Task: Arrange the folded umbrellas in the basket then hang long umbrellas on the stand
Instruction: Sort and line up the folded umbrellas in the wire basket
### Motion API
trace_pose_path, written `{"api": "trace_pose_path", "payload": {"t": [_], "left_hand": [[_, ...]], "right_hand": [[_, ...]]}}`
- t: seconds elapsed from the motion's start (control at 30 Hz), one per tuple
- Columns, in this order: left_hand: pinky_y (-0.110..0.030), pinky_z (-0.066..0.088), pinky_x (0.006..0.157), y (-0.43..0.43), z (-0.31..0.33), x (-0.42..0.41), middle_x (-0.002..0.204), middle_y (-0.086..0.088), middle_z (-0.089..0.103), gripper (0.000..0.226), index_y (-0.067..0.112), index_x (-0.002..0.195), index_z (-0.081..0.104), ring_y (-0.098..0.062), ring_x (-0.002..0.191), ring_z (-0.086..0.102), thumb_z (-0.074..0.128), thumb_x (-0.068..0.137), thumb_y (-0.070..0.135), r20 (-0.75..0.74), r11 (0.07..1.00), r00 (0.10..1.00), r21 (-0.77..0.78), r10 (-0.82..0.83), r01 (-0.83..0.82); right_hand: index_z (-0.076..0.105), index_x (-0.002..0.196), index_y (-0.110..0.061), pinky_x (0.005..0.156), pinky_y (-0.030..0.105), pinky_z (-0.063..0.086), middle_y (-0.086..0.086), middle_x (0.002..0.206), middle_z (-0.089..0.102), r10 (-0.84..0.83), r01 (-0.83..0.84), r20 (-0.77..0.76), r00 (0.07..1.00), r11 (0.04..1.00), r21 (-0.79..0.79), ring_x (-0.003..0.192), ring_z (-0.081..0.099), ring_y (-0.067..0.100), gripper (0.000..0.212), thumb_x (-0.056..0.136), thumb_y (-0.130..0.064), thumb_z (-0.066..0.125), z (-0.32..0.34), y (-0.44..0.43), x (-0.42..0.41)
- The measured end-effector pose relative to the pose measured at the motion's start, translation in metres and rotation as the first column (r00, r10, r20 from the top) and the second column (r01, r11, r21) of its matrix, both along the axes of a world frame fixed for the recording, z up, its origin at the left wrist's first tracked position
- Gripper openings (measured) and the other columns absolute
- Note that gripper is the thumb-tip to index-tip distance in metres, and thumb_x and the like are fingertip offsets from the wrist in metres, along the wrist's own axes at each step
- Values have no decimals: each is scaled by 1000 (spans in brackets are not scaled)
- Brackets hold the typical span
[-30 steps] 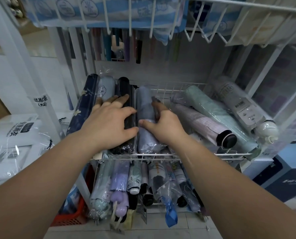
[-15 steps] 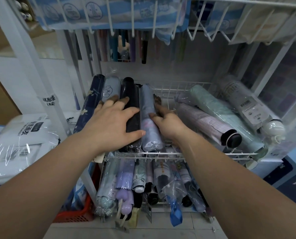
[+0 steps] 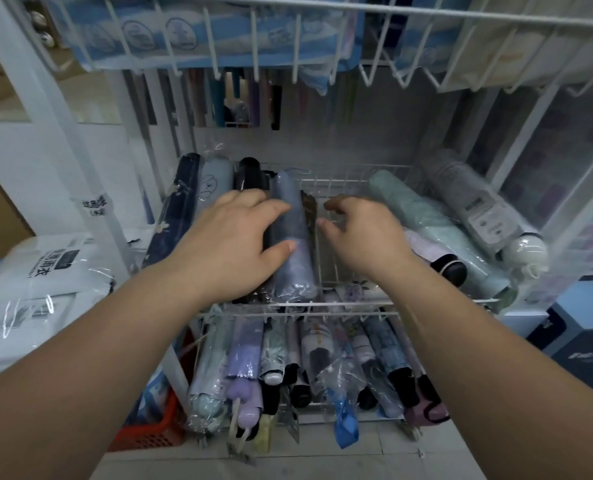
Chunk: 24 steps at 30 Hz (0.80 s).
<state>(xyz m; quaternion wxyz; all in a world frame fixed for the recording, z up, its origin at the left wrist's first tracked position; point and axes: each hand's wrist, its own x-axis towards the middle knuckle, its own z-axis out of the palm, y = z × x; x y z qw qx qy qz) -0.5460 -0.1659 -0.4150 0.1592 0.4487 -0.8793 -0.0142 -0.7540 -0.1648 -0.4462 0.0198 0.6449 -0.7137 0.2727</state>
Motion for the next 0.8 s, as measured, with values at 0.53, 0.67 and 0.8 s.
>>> {"api": "trace_pose_path", "payload": {"t": [0.53, 0.67, 0.8], "left_hand": [[-38, 41, 107, 9, -27, -106, 143, -6, 50, 46, 21, 143, 48, -26, 131, 48, 55, 99, 33, -32, 970, 985, 175, -168, 171], [-38, 47, 97, 2, -46, -127, 134, -17, 57, 42, 11, 133, 53, -34, 122, 53, 54, 98, 34, 120, 961, 986, 266, -113, 78], [-31, 45, 76, -4, -53, -139, 117, -11, 64, 45, 11, 117, 61, -31, 105, 60, 66, 89, 46, 213, 933, 973, 359, -85, 3]], "right_hand": [[66, 121, -28, 81, 37, 51, 11, 114, 59, -138, 182, -285, 949, 974, 134, 104, 62, 36, 38, 84, -38, 67, 4, 67, -72], [68, 119, -26, 80, 32, 49, 11, 109, 69, -123, 152, -224, 967, 982, 116, 104, 64, 32, 38, 82, -30, 69, 0, 69, -74], [66, 123, -25, 84, 38, 51, 15, 113, 62, -113, 129, -157, 981, 987, 99, 103, 63, 38, 42, 81, -29, 68, -4, 73, -77]]}}
